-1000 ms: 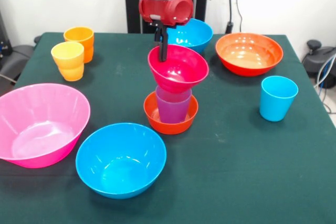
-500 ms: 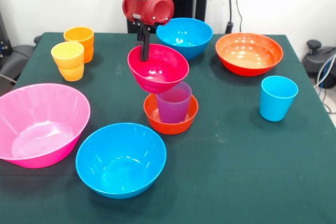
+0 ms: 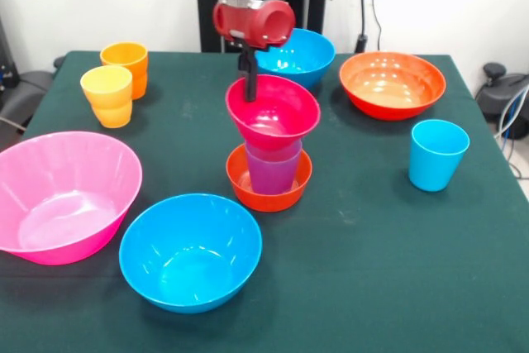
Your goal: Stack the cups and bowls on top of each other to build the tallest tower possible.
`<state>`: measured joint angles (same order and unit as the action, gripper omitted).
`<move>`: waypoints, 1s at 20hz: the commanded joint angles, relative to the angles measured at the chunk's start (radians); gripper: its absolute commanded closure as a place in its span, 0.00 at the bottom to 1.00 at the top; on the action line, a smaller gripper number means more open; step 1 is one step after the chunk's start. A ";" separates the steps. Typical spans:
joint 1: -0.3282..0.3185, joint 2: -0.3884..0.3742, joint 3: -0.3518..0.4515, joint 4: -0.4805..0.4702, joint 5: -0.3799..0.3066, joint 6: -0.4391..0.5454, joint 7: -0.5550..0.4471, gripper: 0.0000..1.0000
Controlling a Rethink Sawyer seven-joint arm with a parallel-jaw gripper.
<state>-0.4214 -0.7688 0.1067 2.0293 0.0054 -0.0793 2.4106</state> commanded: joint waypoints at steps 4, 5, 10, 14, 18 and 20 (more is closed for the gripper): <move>0.039 0.036 0.066 0.056 0.054 -0.021 0.188 1.00; 0.038 0.036 0.065 0.056 0.054 -0.020 0.186 1.00; 0.039 0.036 0.062 0.059 0.058 -0.008 0.181 1.00; 0.032 0.040 0.060 0.054 0.053 -0.002 0.172 1.00; 0.019 0.040 0.067 0.051 0.047 0.005 0.162 1.00; 0.019 0.040 0.069 0.053 0.047 0.005 0.164 1.00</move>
<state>-0.4012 -0.7593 0.1077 2.0473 0.0174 -0.0793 2.4106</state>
